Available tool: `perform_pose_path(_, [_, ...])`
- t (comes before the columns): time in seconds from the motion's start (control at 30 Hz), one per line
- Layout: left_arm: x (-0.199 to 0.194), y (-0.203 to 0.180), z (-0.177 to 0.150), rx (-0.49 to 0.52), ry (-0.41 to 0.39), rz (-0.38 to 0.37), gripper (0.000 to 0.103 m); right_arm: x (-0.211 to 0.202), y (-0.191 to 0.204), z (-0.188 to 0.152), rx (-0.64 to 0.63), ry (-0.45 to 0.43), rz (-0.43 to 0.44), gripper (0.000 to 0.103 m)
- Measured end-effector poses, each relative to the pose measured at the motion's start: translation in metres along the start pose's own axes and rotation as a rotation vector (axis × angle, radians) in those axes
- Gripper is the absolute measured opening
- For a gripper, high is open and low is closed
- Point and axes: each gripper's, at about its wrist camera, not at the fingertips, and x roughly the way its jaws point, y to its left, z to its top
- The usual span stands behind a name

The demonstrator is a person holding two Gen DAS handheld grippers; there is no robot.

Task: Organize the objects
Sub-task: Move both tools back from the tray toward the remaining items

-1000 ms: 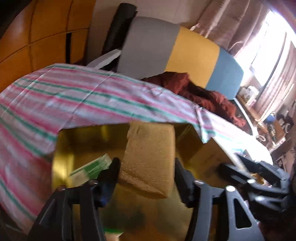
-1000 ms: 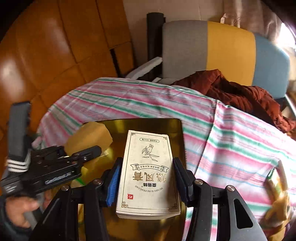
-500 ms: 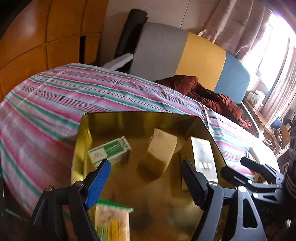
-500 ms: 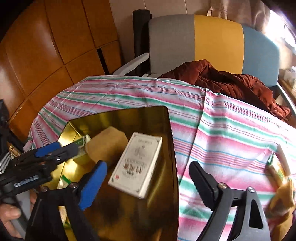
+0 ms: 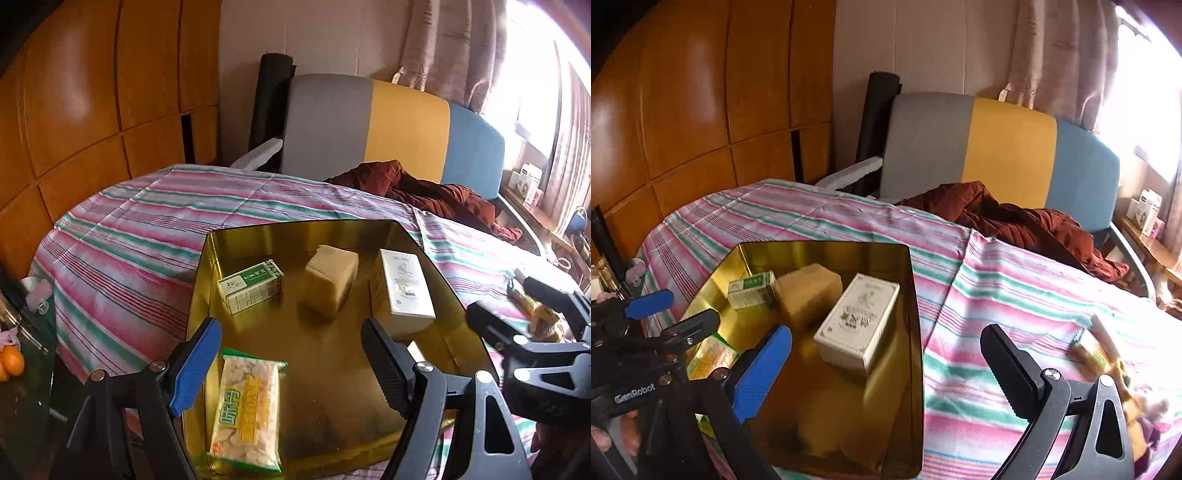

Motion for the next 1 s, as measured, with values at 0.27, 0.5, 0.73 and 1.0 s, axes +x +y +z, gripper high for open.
perform_pose_path(0.27, [-0.017,-0.007,-0.009,-0.01,-0.035,0.045,0.079,-0.01,-0.026,-0.016,0.151,0.006,0.031,0.103])
perform_pose_path(0.5, [-0.021,-0.016,-0.018,0.008,-0.023,0.033,0.079,-0.031,-0.029,-0.026,0.123,-0.068,-0.023,0.103])
perform_pose_path(0.73, [-0.022,-0.028,-0.022,0.054,-0.015,0.021,0.079,-0.034,-0.032,-0.036,0.09,-0.039,-0.052,0.103])
perform_pose_path(1.0, [-0.023,-0.032,-0.024,0.077,-0.012,0.008,0.079,-0.033,-0.048,-0.048,0.127,-0.006,-0.083,0.103])
